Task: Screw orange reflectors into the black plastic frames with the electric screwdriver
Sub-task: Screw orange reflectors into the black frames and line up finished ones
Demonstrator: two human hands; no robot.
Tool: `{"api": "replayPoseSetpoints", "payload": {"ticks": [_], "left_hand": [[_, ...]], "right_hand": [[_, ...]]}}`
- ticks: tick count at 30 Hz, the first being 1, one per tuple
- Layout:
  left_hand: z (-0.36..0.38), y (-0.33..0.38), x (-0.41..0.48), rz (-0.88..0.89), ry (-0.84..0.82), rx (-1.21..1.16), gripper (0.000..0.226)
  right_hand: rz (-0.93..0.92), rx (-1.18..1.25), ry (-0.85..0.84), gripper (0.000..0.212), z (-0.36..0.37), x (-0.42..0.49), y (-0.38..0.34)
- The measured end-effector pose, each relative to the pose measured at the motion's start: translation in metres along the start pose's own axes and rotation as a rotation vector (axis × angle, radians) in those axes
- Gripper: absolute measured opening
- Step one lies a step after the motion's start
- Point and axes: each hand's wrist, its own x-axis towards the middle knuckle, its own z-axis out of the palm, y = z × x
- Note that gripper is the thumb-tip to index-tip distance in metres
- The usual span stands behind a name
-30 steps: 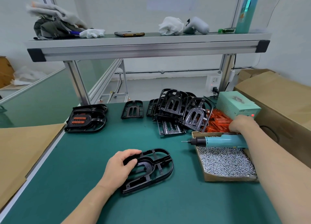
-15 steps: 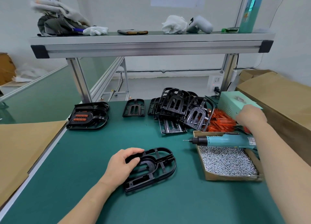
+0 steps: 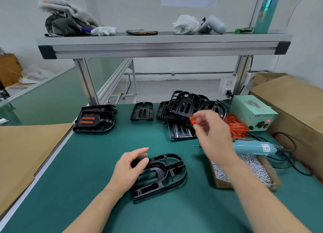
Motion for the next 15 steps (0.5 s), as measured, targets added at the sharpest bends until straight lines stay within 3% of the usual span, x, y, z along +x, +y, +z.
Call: {"api": "replayPoseSetpoints", "payload": {"ticks": [5,8,12,15], "left_hand": [[-0.001,0.000,-0.001,-0.024,0.045,-0.029,0.035],[-0.003,0.003,-0.002,-0.028,0.042,-0.089,0.052],[-0.004,0.002,-0.007,0.023,0.006,-0.153,0.079],[-0.002,0.006,-0.018,0.119,0.072,-0.025,0.077]], "right_hand": [[-0.144,0.062,0.021,0.017,0.046,-0.036,-0.020],[-0.335,0.009,0.022,0.013,0.068,-0.053,-0.028],[-0.527,-0.035,-0.031,0.031,0.091,-0.066,-0.038],[-0.573,-0.051,-0.066,0.025,0.100,-0.071,-0.038]]}}
